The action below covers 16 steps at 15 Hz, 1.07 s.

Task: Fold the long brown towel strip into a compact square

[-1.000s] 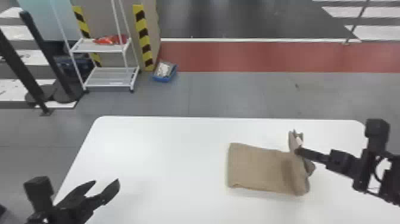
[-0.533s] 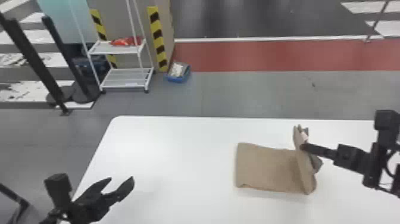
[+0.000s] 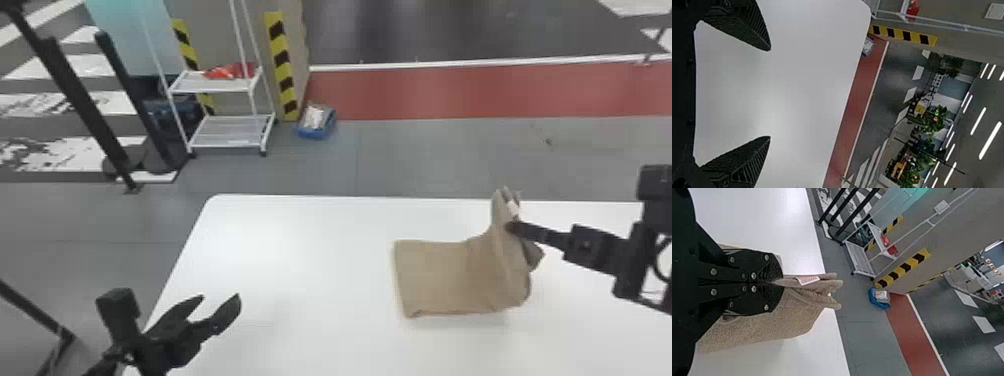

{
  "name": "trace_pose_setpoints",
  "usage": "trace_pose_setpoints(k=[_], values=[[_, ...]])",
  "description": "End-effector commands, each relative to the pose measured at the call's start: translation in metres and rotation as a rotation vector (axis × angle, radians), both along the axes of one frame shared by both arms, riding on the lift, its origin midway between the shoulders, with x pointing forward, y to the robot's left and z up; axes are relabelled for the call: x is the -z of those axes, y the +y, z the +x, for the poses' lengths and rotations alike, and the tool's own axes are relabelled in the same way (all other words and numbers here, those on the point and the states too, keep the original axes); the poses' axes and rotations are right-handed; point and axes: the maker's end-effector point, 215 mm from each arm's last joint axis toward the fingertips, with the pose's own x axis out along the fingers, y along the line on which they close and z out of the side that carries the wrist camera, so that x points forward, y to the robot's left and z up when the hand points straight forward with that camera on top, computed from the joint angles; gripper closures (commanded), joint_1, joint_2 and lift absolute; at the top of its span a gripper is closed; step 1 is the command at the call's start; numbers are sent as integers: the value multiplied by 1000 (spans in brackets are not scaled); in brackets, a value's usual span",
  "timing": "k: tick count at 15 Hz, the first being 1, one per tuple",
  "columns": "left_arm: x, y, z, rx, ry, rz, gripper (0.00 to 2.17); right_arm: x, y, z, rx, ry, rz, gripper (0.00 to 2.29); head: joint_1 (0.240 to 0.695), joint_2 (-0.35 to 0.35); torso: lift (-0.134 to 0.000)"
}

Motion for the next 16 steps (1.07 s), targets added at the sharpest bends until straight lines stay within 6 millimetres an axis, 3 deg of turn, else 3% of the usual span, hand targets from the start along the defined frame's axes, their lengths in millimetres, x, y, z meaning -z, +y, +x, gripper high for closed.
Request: trace_pose_setpoints(k=[1,6,10,16], values=[[1,-3,1,0,-1,-6,80,7,19,-2,-48,14,-42,1234,695,139,0],[2,-2,0,-4,1,-7,80,29,68,-2,-150,36,-152,1234,695,191,0],[2,1,0,-6,-3,-7,80,52,79,-2,-170,81,-236,1224,695,218,0],[3,2,1,-7,-3,-7,80,64,109,7,-207,70,-260,1224,695,243,0]])
